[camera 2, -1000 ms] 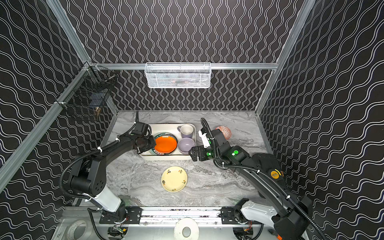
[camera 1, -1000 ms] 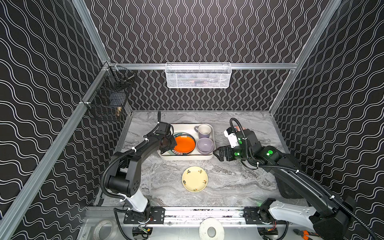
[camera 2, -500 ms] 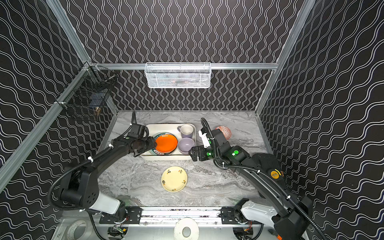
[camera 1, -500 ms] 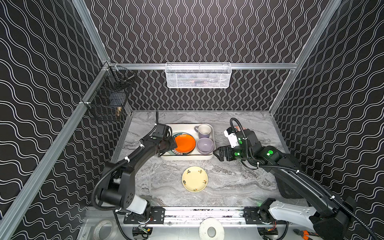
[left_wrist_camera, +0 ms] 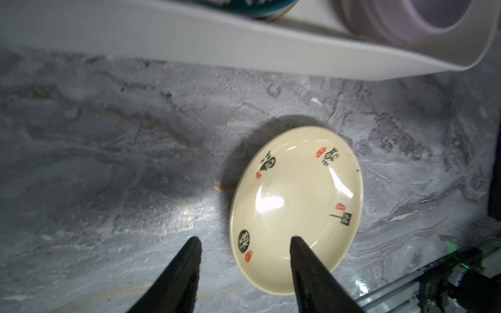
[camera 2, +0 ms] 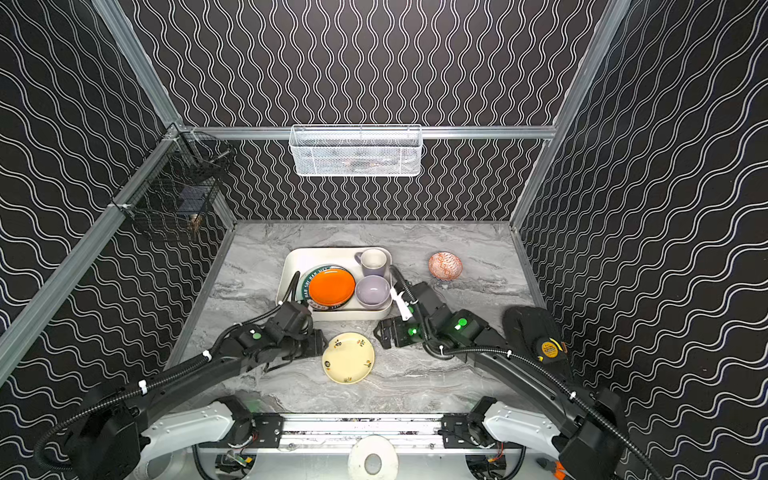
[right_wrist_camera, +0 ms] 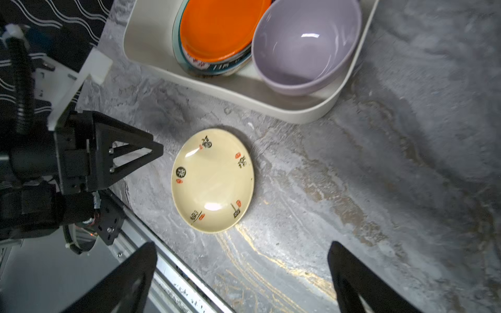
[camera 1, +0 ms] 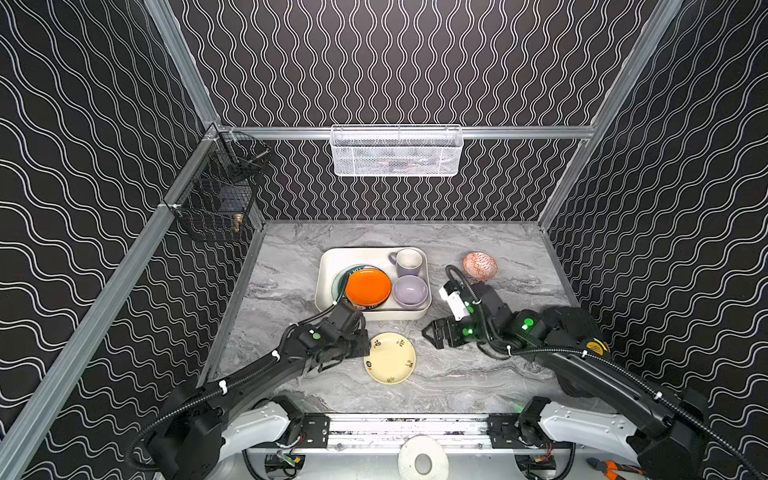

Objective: Place the mixed dishes into the plastic bin
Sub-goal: 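Move the left gripper toward the robot to the cream printed plate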

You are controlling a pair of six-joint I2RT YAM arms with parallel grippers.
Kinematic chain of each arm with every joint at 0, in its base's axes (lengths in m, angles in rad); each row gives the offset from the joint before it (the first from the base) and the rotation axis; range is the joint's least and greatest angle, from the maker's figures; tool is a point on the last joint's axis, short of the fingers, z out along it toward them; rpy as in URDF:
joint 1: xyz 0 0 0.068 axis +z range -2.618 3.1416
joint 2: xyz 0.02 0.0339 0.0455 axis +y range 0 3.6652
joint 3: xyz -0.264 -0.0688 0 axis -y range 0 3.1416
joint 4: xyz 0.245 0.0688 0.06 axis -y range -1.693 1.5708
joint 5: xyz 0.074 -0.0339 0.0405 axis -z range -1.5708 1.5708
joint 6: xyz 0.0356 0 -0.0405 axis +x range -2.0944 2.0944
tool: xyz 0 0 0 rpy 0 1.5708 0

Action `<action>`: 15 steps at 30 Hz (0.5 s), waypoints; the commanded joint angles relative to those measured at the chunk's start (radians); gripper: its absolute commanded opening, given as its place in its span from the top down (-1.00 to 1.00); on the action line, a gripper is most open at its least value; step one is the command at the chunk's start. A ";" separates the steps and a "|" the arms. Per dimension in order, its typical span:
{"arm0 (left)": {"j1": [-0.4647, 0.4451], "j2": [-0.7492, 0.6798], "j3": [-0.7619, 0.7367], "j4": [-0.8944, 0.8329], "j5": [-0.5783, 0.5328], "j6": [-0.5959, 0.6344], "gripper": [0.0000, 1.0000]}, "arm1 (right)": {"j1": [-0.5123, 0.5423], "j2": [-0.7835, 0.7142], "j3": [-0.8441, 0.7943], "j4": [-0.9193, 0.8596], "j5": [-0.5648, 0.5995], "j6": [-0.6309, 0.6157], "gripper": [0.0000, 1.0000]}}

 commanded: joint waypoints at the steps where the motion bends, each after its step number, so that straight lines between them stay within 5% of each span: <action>1: -0.033 0.000 -0.035 0.042 -0.040 -0.060 -0.13 | 0.080 0.010 -0.019 0.026 0.091 0.085 -0.99; 15: -0.097 0.094 -0.121 0.190 -0.039 -0.096 -0.07 | 0.151 -0.073 -0.050 -0.015 0.174 0.162 -0.99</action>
